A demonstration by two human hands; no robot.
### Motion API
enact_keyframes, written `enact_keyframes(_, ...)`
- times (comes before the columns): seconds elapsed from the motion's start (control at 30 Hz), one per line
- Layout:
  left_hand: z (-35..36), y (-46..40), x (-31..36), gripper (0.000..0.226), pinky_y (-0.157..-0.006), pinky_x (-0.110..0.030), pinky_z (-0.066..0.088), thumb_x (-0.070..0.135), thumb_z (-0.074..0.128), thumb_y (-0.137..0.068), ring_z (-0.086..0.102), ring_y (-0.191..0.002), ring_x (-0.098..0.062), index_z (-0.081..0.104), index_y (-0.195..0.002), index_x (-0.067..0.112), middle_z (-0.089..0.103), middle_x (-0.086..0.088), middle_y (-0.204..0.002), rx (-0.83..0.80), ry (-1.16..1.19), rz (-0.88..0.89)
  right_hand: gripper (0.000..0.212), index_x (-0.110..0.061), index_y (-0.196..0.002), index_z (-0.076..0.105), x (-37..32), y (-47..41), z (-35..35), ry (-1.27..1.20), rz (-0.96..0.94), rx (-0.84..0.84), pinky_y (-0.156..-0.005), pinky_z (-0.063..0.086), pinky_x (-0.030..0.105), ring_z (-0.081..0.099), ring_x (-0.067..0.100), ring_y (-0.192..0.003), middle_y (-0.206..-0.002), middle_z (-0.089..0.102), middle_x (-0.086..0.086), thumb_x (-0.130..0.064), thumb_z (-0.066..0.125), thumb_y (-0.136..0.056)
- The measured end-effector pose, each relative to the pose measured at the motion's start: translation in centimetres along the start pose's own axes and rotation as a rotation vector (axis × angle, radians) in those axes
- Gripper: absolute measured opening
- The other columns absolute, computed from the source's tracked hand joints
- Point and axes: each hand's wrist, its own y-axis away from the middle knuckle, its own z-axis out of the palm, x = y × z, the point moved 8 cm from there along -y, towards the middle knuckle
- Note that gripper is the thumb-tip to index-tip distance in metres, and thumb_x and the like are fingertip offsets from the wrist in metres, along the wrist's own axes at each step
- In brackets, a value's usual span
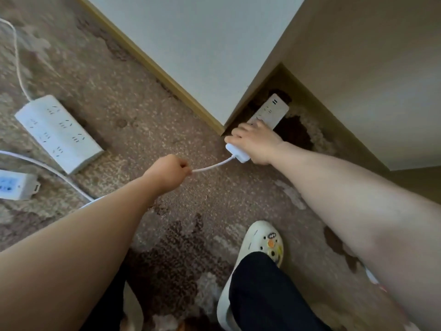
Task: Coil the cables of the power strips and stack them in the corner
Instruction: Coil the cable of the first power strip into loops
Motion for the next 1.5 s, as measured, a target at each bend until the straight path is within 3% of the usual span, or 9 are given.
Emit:
enact_keyframes(0.17,2.4,-2.0,0.0,0.023,-0.045,-0.025,0.038,0.027,0.052,-0.097,0.051,-0.052,-0.017,0.066,-0.080,0.021,0.064,-0.006,-0.071,-0.008,0.067,-0.002,0.084,-0.030,-0.148,0.027,1.2,-1.4,2.2,-0.011,0.145,0.054,-0.114,0.025,0.053,0.019,0.037,-0.145,-0.155,0.028,0.010,-0.006,0.070,-0.079)
enact_keyframes(0.3,3.7,-2.2,0.7,0.021,-0.049,-0.026,0.040,0.026,0.052,-0.097,0.052,-0.055,-0.016,0.065,-0.081,0.020,0.065,-0.005,-0.076,0.010,0.170,0.008,0.081,-0.035,-0.154,0.021,1.0,1.0,5.7,-0.579,0.541,0.163,-0.115,0.034,0.049,0.005,0.042,-0.149,-0.165,-0.002,0.008,-0.010,0.063,-0.089)
enact_keyframes(0.4,4.5,-2.2,1.9,0.024,-0.048,-0.023,0.037,0.019,0.051,-0.095,0.050,-0.053,-0.012,0.066,-0.076,0.020,0.066,-0.003,-0.073,-0.024,0.212,0.035,0.077,-0.033,-0.157,0.017,0.1,1.7,7.7,-0.998,0.741,0.256,-0.103,0.046,0.040,0.031,0.038,-0.144,-0.166,-0.010,0.010,-0.031,0.063,-0.095)
enact_keyframes(0.5,5.0,-2.2,2.2,0.025,-0.045,-0.020,0.035,0.012,0.051,-0.092,0.048,-0.051,-0.009,0.067,-0.077,0.025,0.065,0.002,-0.071,-0.056,0.252,0.043,0.073,-0.031,-0.159,0.017,0.9,1.0,8.0,-1.057,0.813,0.261,-0.094,0.049,0.034,0.052,0.039,-0.129,-0.167,-0.011,0.013,-0.031,0.058,-0.099)
enact_keyframes(1.0,2.0,-2.1,-2.3,0.025,-0.057,-0.031,0.043,0.019,0.047,-0.096,0.052,-0.059,-0.020,0.066,-0.081,0.024,0.063,-0.005,-0.072,0.027,0.181,-0.043,0.068,-0.031,-0.160,0.012,5.5,-2.0,6.8,-1.076,0.819,0.175,-0.107,0.044,0.040,0.042,0.039,-0.139,-0.165,-0.016,0.017,-0.035,0.049,-0.104)
enact_keyframes(1.1,1.5,-1.6,-1.6,0.025,-0.051,-0.027,0.038,0.021,0.050,-0.096,0.050,-0.054,-0.017,0.063,-0.076,0.023,0.063,-0.002,-0.070,0.052,0.186,-0.019,0.058,-0.027,-0.156,0.025,4.2,0.8,5.3,-1.124,0.854,0.332,-0.105,0.047,0.045,0.038,0.034,-0.141,-0.166,0.008,0.013,-0.029,0.049,-0.103)
enact_keyframes(1.2,1.1,-1.3,-0.8,0.027,-0.049,-0.026,0.037,0.022,0.052,-0.096,0.050,-0.052,-0.015,0.063,-0.072,0.021,0.061,-0.001,-0.065,0.067,0.171,-0.011,0.033,-0.013,-0.131,0.058,-0.3,3.6,1.8,-1.073,0.646,0.587,-0.097,0.050,0.042,0.054,0.021,-0.118,-0.138,0.050,0.008,-0.010,0.051,-0.099)
enact_keyframes(1.33,0.0,-0.4,0.0,0.025,-0.050,-0.028,0.044,0.022,0.058,-0.092,0.055,-0.054,-0.018,0.067,-0.069,0.018,0.065,-0.002,-0.066,0.093,0.191,0.020,0.037,-0.011,-0.137,0.057,-8.2,2.0,0.5,-1.165,0.191,0.333,-0.108,0.040,0.028,0.048,0.013,-0.126,-0.140,0.052,0.001,-0.006,0.051,-0.100)
enact_keyframes(1.5,-2.1,1.0,-0.7,0.019,-0.053,-0.029,0.047,0.016,0.058,-0.090,0.062,-0.062,-0.021,0.069,-0.074,0.019,0.066,0.000,-0.070,0.037,0.095,0.048,0.022,-0.008,-0.113,0.069,-8.0,0.2,-1.0,-1.112,0.210,0.323,-0.084,0.046,0.031,0.058,0.017,-0.095,-0.107,0.061,0.001,-0.020,0.057,-0.101)
